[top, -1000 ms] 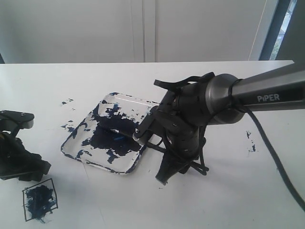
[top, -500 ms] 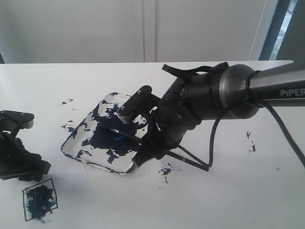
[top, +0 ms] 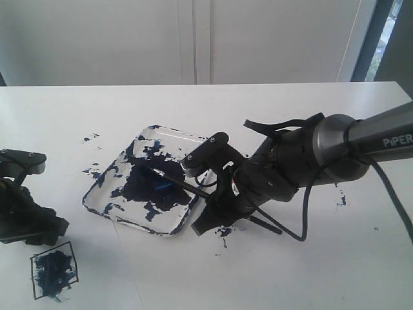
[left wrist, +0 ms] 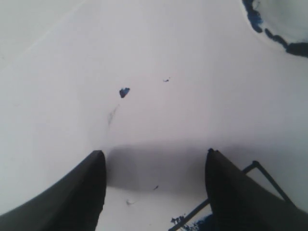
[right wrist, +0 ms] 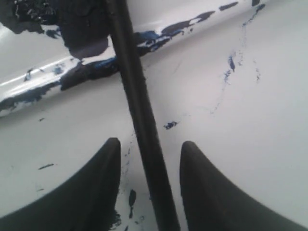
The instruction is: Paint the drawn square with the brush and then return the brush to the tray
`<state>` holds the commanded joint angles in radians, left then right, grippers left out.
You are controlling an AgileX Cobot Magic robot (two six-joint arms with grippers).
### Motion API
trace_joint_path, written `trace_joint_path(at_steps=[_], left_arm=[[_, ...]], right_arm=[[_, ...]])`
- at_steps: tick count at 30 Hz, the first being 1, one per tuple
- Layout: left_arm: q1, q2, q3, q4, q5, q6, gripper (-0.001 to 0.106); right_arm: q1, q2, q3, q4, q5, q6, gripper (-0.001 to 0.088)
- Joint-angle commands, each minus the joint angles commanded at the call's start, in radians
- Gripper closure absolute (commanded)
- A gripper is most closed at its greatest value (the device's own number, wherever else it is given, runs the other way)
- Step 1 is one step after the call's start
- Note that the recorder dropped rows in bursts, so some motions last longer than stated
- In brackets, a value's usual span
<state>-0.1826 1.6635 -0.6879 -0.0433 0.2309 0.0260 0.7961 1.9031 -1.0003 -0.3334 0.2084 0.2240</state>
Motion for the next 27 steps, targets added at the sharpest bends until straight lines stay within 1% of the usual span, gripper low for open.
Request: trace_joint_path(at_steps=[6, 8, 9, 14, 19, 20, 21, 24, 26, 27], left_arm=[[0.0, 0.0, 0.0, 0.0, 0.0, 0.0, 0.041], [0.0, 0.0, 0.0, 0.0, 0.0, 0.0, 0.041], [0.0, 0.0, 0.0, 0.0, 0.0, 0.0, 0.041], [0.0, 0.0, 0.0, 0.0, 0.0, 0.0, 0.041], [0.0, 0.0, 0.0, 0.0, 0.0, 0.0, 0.041], [0.0, 0.0, 0.0, 0.0, 0.0, 0.0, 0.041], [0.0, 0.0, 0.0, 0.0, 0.0, 0.0, 0.041], [0.0, 0.0, 0.0, 0.0, 0.0, 0.0, 0.041], [0.0, 0.0, 0.0, 0.0, 0.0, 0.0, 0.041], [0.0, 0.0, 0.0, 0.0, 0.0, 0.0, 0.041]], right_arm=[[0.0, 0.0, 0.0, 0.0, -0.038, 0.0, 0.049], [0.0, 0.004, 0.0, -0.023, -0.042, 0.0, 0.049], [-0.004, 0.008, 0.0, -0.042, -0.042, 0.0, 0.049], [-0.039, 0.033, 0.001, -0.045, -0.042, 0.017, 0.049], [-0.044, 0.039, 0.001, -0.043, -0.055, 0.016, 0.0491], [-0.044, 0.04, 0.001, -0.043, -0.057, 0.016, 0.0507], [-0.044, 0.04, 0.001, -0.04, -0.057, 0.016, 0.0544], [-0.044, 0.04, 0.001, -0.038, -0.055, 0.016, 0.071], [-0.044, 0.04, 0.001, -0.038, -0.055, 0.023, 0.0844], [-0.044, 0.04, 0.001, -0.036, -0.053, 0.025, 0.0867]])
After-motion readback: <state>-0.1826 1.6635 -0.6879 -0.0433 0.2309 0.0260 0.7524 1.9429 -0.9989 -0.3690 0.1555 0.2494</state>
